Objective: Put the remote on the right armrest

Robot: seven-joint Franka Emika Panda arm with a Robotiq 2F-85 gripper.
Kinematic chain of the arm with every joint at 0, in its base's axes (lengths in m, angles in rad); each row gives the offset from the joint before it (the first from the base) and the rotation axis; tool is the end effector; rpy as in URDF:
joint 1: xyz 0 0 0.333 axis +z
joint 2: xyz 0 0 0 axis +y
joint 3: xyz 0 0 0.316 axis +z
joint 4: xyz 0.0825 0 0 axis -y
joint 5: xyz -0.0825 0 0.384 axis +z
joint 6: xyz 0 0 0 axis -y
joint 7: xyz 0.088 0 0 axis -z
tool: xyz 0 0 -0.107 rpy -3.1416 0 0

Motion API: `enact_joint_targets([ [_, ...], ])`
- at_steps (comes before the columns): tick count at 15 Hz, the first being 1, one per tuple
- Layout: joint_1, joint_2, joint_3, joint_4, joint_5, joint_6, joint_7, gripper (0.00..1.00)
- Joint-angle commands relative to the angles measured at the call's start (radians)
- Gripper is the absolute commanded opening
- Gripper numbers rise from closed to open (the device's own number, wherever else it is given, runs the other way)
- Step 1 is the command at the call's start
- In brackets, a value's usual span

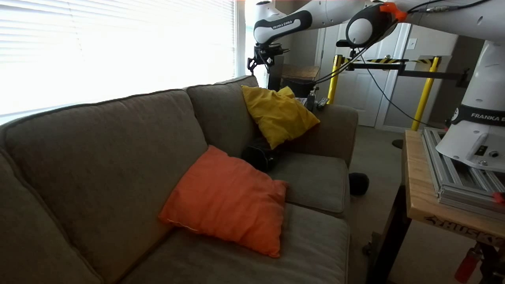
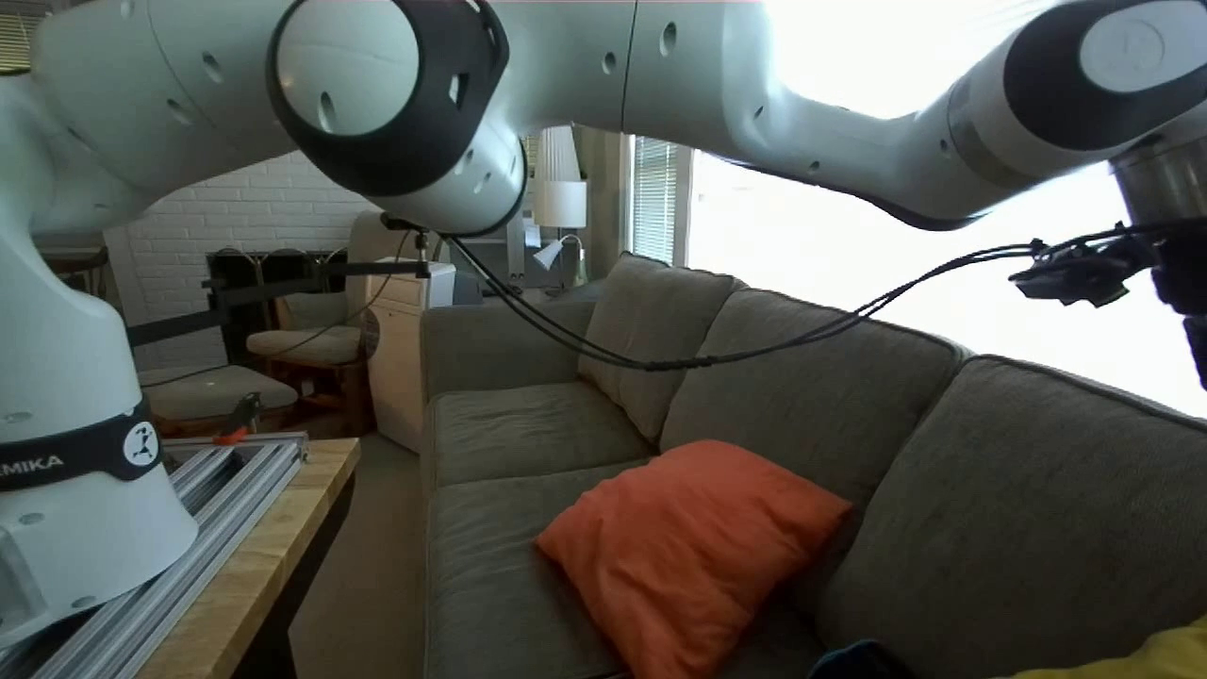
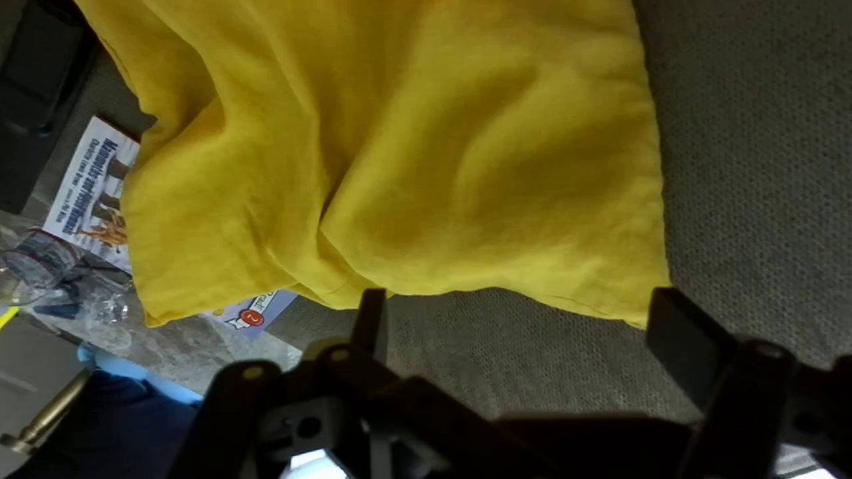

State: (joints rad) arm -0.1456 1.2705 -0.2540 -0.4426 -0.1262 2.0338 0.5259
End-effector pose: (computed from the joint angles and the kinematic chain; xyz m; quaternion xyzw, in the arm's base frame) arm 0.8123 -0.1965 0.3117 0.9168 -0.3189 0.1857 0.1525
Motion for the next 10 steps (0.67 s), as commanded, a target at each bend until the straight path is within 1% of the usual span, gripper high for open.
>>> enact_joint_targets([
  [1,0.003,0.056,0.067,-0.01,0.019,0.091,-0.124,1.0],
  [3,0.022,0.094,0.104,-0.018,0.027,0.133,-0.187,1.0],
  [4,0.03,0.13,0.122,0.008,0.03,0.14,-0.216,1.0],
  [5,0.041,0.161,0.136,0.035,0.032,0.132,-0.24,1.0],
  [6,0.05,0.179,0.156,0.031,0.039,0.143,-0.271,1.0],
  [8,0.078,0.204,0.175,0.024,0.04,0.131,-0.297,1.0],
  [10,0.092,0.219,0.205,0.021,0.05,0.115,-0.357,1.0],
])
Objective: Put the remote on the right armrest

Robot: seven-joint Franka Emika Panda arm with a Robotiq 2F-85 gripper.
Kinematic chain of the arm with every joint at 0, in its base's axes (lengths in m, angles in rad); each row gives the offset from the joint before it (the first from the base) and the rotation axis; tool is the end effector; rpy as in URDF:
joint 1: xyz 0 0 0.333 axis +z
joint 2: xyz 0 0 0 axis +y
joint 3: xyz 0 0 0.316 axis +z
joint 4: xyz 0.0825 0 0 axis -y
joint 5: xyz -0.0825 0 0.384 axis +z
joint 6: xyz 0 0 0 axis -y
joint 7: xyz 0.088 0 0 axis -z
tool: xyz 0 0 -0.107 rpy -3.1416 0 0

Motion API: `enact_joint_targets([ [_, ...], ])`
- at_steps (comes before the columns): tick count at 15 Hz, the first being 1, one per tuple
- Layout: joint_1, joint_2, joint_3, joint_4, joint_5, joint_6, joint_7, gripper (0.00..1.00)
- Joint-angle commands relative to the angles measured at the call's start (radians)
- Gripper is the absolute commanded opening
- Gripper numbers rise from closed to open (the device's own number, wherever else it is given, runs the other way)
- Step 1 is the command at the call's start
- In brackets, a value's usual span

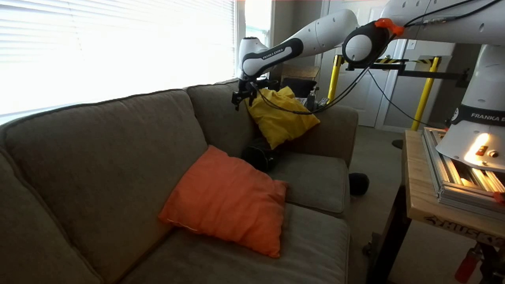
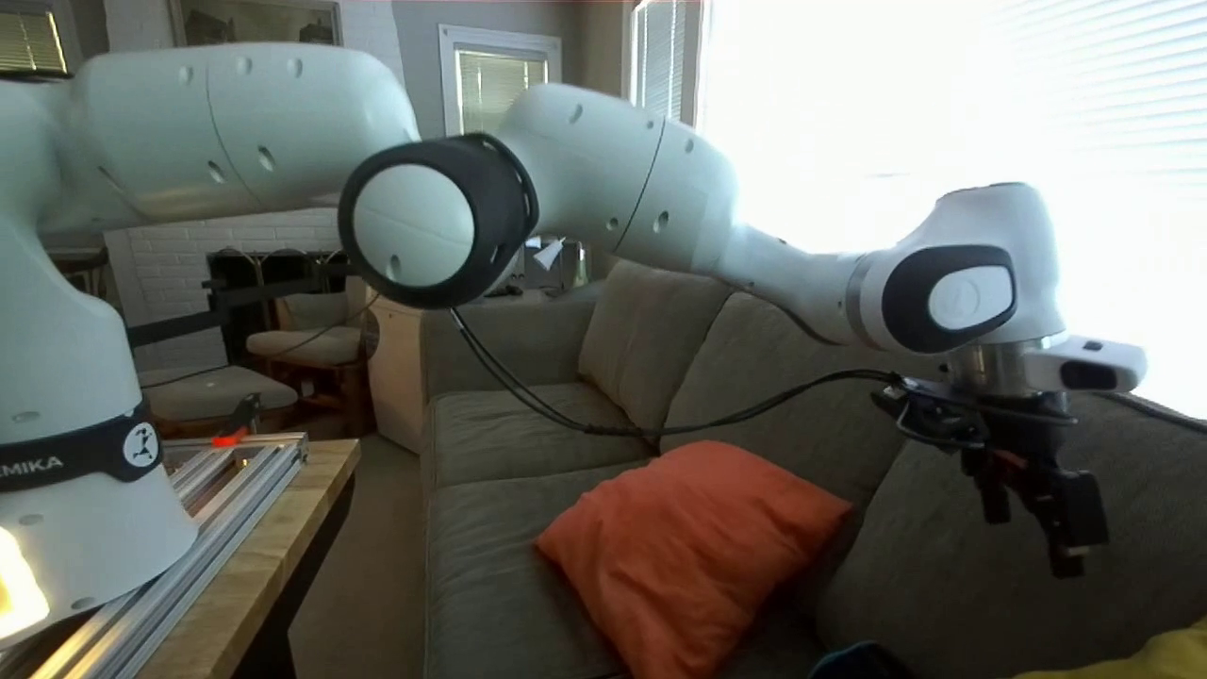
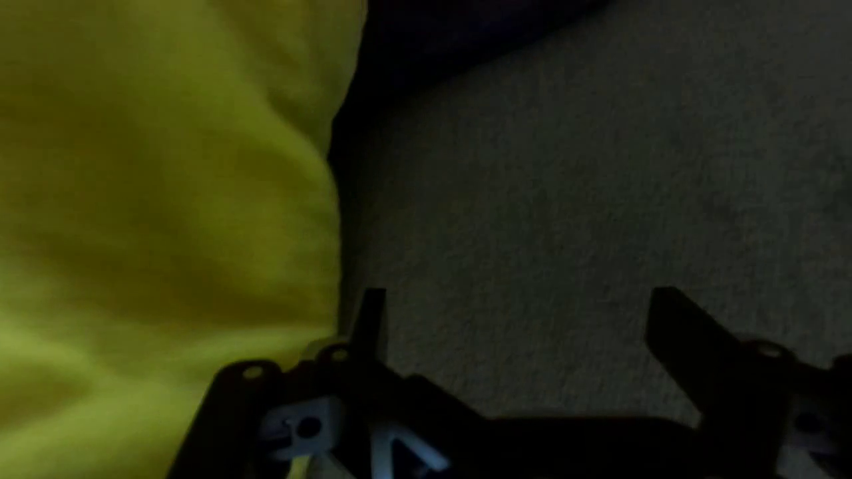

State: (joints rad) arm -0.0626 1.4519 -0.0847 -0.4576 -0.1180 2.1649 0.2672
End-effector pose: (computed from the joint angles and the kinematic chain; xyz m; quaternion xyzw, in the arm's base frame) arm 0.8219 -0.0792 0.1591 0.9782 -0.1355 0.1347 0.0816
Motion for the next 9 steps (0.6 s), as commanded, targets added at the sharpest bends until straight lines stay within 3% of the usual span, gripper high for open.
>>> enact_joint_targets([
  [1,0.014,0.039,0.051,0.036,0.046,-0.028,-0.142,1.0],
  [7,0.011,-0.018,0.139,-0.024,0.085,-0.161,-0.457,1.0],
  [8,0.015,-0.023,0.135,-0.025,0.079,-0.203,-0.483,1.0],
  [9,0.023,0.006,0.108,0.004,0.068,-0.145,-0.409,1.0],
])
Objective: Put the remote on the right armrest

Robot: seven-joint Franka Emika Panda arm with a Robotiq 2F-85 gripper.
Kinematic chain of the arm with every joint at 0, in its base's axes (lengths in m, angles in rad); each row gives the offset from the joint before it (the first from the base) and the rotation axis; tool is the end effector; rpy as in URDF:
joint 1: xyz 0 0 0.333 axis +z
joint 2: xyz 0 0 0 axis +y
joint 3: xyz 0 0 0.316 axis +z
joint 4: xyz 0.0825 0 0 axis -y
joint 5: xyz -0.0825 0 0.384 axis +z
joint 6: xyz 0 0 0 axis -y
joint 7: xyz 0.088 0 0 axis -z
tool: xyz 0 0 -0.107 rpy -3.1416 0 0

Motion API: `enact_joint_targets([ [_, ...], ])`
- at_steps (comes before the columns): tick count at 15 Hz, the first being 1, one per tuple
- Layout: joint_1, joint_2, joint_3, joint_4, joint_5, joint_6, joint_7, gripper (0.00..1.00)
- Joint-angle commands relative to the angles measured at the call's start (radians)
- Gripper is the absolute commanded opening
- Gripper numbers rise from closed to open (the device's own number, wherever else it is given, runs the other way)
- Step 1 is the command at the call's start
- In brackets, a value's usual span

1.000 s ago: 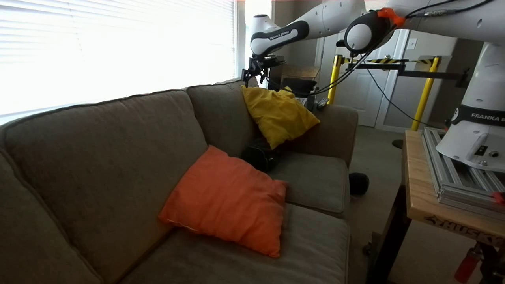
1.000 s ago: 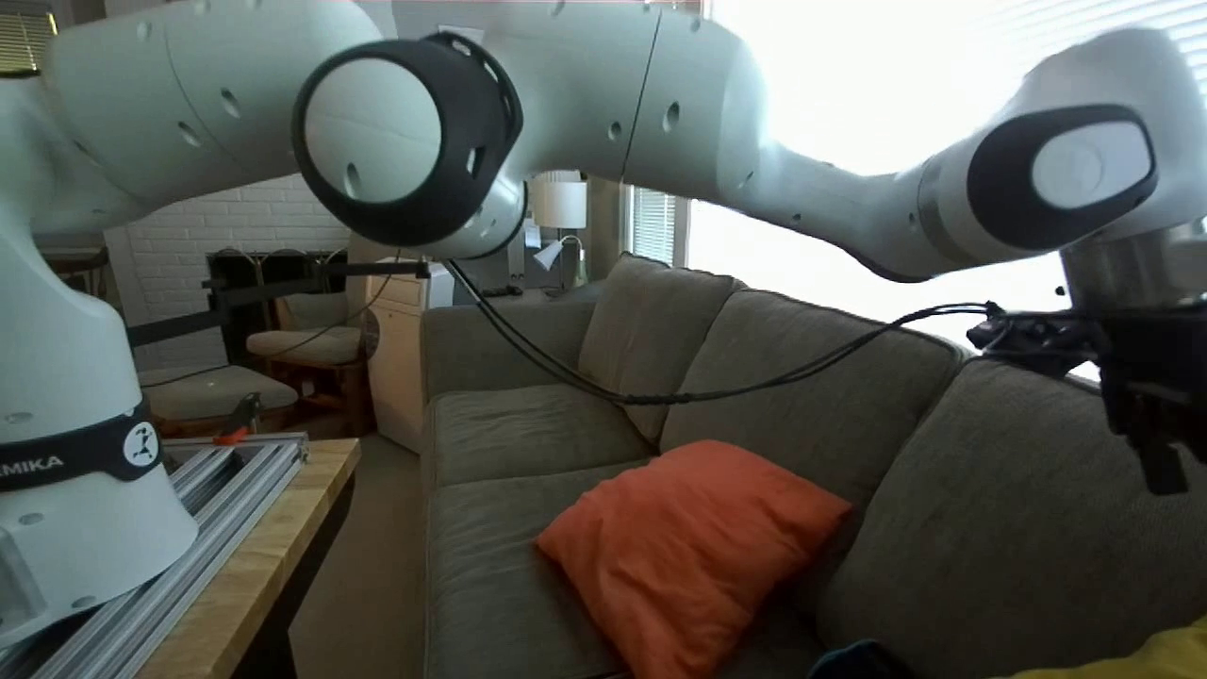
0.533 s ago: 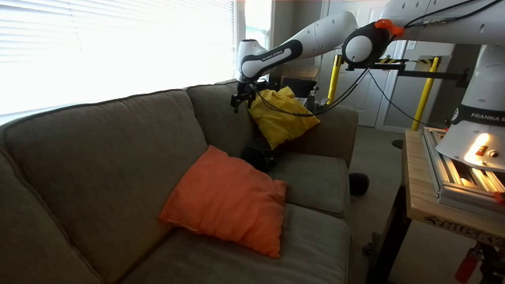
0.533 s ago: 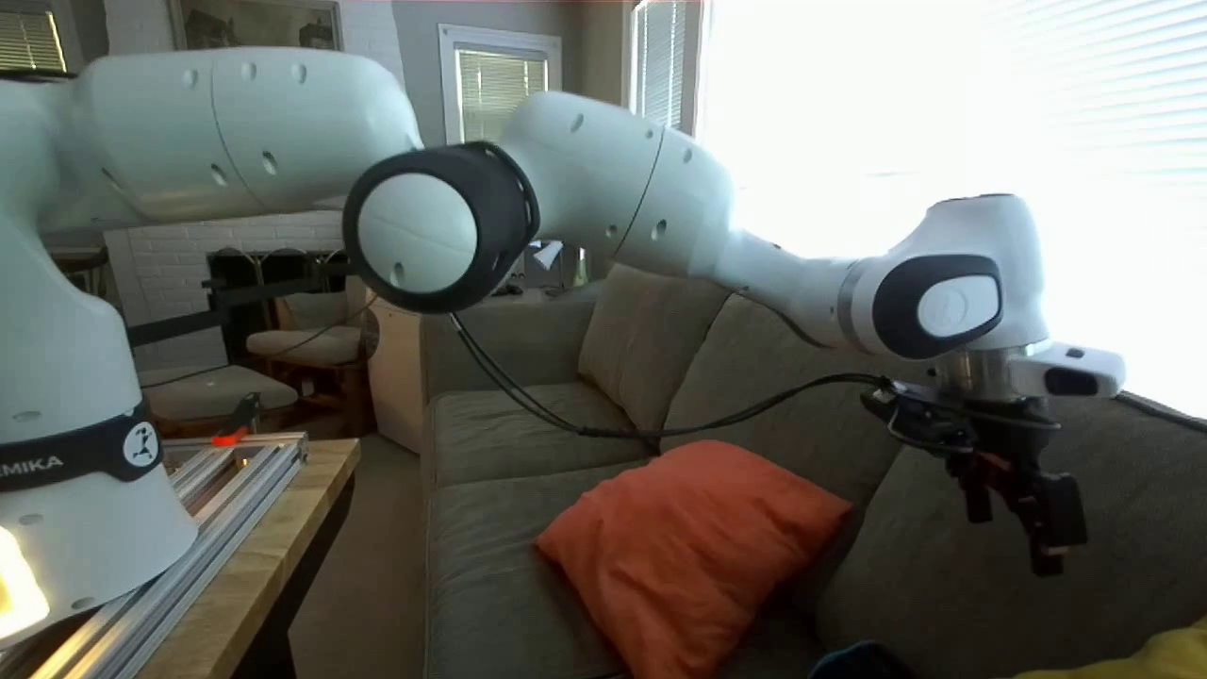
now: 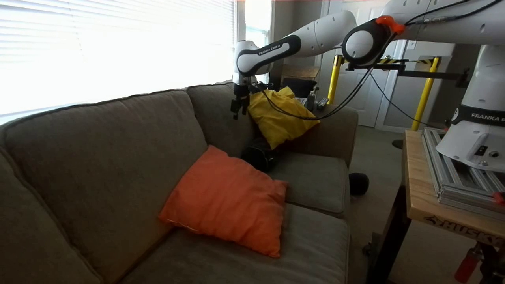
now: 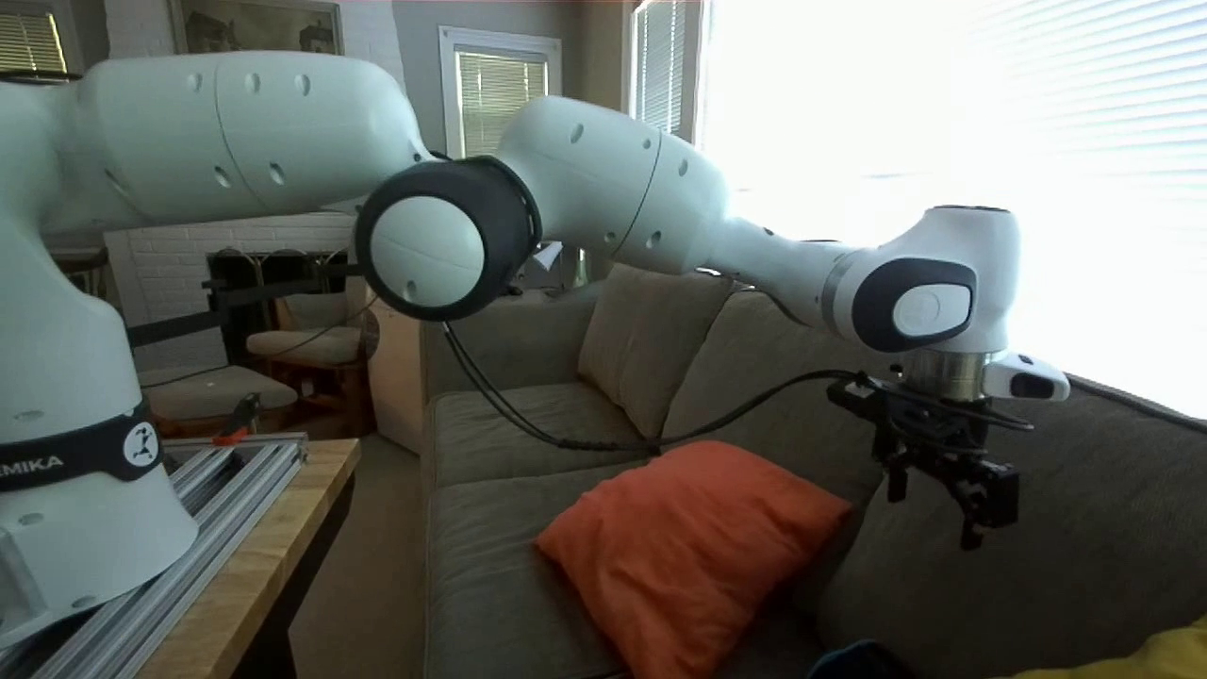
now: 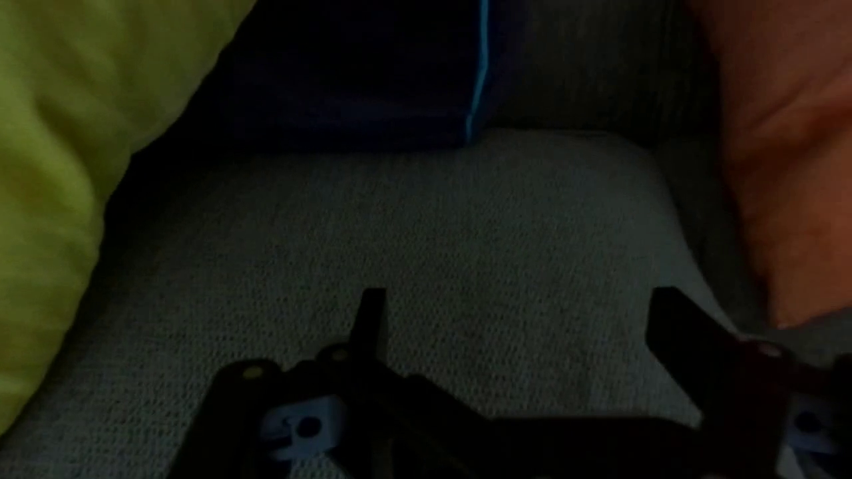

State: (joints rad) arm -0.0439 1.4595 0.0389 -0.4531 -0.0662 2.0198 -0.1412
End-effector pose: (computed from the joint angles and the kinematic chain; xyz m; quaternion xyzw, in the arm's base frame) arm 0.8112 -0.0284 0.1383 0.9965 0.0624 0.0526 0.0161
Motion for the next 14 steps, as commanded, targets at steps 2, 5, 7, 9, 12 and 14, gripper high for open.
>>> enact_joint_targets([
  [2,0.006,-0.004,-0.018,0.0,0.015,-0.009,-0.008,1.0],
  [5,-0.008,0.006,-0.004,-0.002,0.027,-0.001,-0.036,1.0],
  [7,-0.001,0.061,0.015,0.024,0.04,0.032,-0.054,1.0],
  [9,0.021,0.028,0.024,-0.092,0.046,0.111,-0.052,1.0],
  [12,0.065,0.049,0.05,-0.149,0.055,0.191,-0.057,1.0],
  [14,0.097,0.052,0.055,-0.188,0.057,0.217,-0.038,1.0],
])
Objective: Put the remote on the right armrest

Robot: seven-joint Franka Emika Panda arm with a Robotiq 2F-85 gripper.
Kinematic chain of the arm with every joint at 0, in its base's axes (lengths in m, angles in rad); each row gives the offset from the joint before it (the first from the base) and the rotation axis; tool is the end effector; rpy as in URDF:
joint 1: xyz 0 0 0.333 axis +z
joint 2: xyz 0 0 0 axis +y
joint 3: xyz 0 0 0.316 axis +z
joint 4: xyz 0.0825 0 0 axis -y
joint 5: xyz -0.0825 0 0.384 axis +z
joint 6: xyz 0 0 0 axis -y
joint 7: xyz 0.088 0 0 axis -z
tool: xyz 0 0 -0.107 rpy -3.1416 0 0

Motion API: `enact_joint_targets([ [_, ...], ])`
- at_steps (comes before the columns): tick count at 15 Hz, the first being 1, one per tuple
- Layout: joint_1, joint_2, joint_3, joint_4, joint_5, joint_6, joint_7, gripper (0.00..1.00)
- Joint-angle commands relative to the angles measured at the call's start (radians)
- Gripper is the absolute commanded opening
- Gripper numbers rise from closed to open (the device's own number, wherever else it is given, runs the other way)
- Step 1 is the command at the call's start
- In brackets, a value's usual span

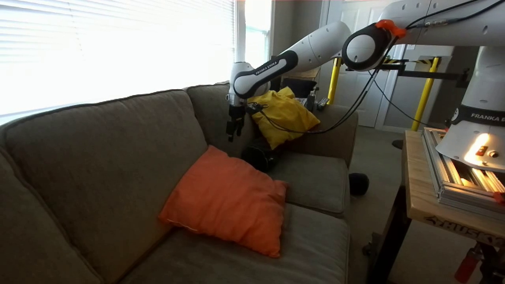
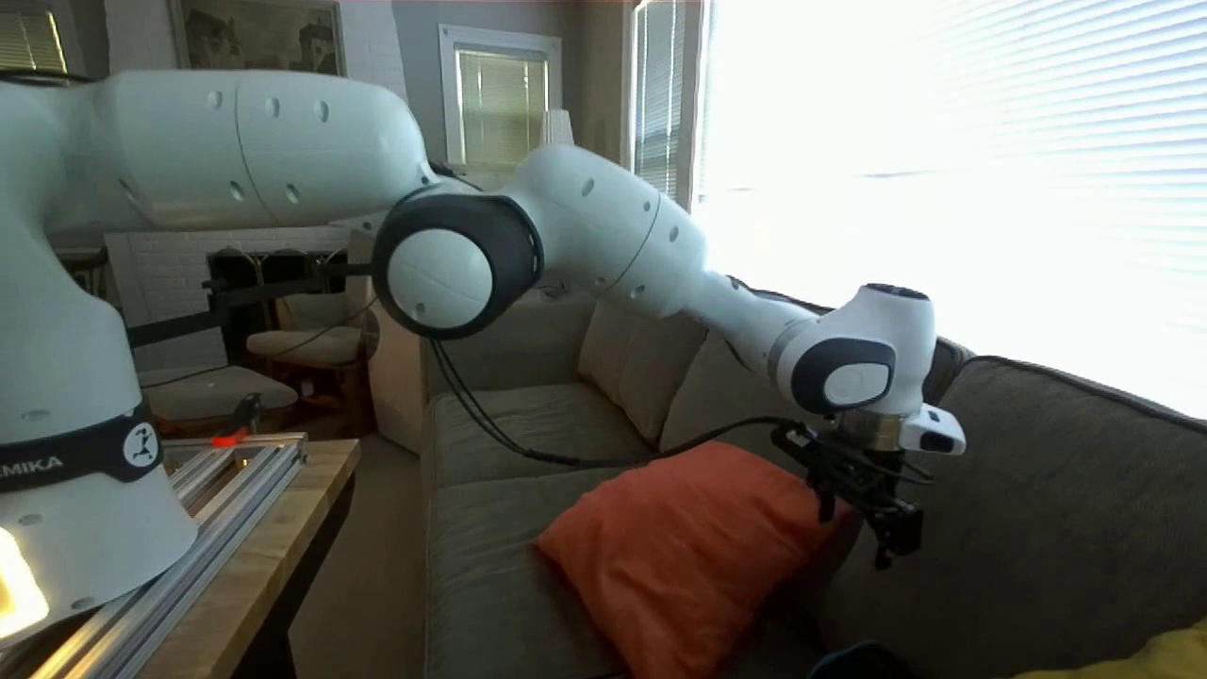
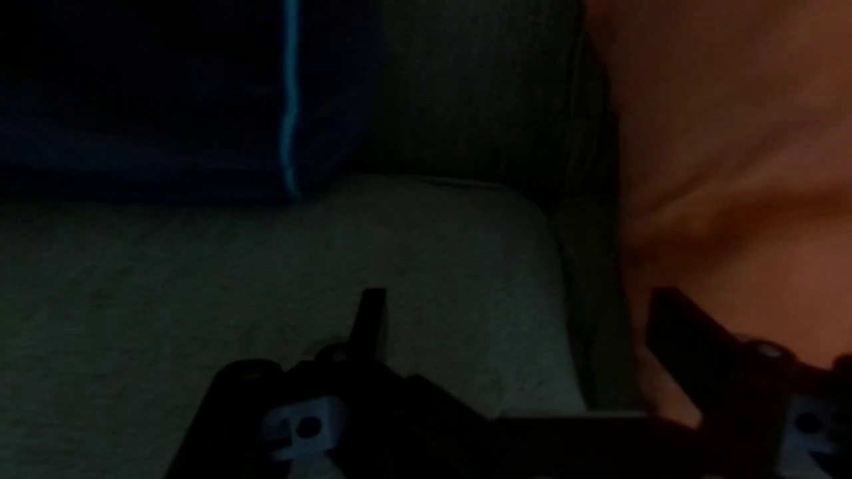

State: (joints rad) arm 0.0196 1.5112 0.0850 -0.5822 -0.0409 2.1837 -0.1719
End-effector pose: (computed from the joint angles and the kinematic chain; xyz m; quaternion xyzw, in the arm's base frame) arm 0.7908 0.0419 0.0517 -0.9929 -0.1070 -0.0474 0.0217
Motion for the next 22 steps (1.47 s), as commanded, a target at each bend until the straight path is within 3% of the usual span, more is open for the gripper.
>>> enact_joint_targets([
  [1,0.048,0.001,0.009,-0.074,0.033,0.06,0.003,1.0],
  [4,0.075,0.002,0.012,-0.119,0.04,0.087,0.032,1.0],
  [12,0.125,-0.196,-0.061,-0.469,-0.012,0.448,0.162,1.0],
  [16,0.14,-0.298,-0.096,-0.628,-0.002,0.545,0.178,1.0],
  [18,0.102,-0.365,-0.045,-0.708,0.007,0.53,0.095,1.0],
  [22,-0.004,-0.537,0.093,-0.865,0.023,0.391,-0.088,1.0],
])
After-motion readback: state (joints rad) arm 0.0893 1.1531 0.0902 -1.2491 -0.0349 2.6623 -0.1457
